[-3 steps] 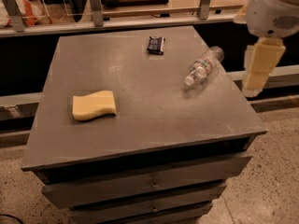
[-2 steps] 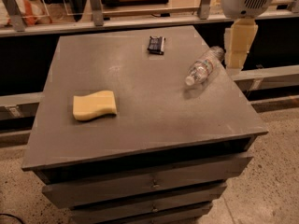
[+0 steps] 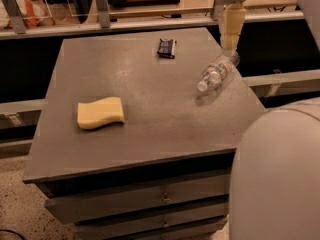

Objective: Move water bottle near sponge

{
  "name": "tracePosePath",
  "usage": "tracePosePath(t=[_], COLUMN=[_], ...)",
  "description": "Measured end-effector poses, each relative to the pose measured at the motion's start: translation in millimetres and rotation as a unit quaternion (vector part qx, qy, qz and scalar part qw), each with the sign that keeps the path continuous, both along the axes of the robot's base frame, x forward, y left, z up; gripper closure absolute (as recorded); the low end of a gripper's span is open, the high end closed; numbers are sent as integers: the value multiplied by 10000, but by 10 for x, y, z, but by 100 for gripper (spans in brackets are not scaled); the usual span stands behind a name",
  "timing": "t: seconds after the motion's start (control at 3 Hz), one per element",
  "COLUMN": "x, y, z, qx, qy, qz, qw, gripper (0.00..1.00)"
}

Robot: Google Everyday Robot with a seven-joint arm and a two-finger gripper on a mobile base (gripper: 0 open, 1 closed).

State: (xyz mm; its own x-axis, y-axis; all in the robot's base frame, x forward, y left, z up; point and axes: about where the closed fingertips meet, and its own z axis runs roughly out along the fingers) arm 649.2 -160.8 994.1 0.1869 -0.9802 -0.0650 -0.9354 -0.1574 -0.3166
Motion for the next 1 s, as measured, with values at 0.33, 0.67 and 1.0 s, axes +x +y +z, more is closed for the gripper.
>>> tracePosePath(t=[0.33, 0.67, 1.0], x=[172, 234, 280], y=[6, 22, -209], z=[37, -91, -201], qx=[46, 79, 68], qy=[-242, -88, -27], qz=[121, 270, 282], qw=[9996, 9996, 9996], gripper=[0, 0, 0])
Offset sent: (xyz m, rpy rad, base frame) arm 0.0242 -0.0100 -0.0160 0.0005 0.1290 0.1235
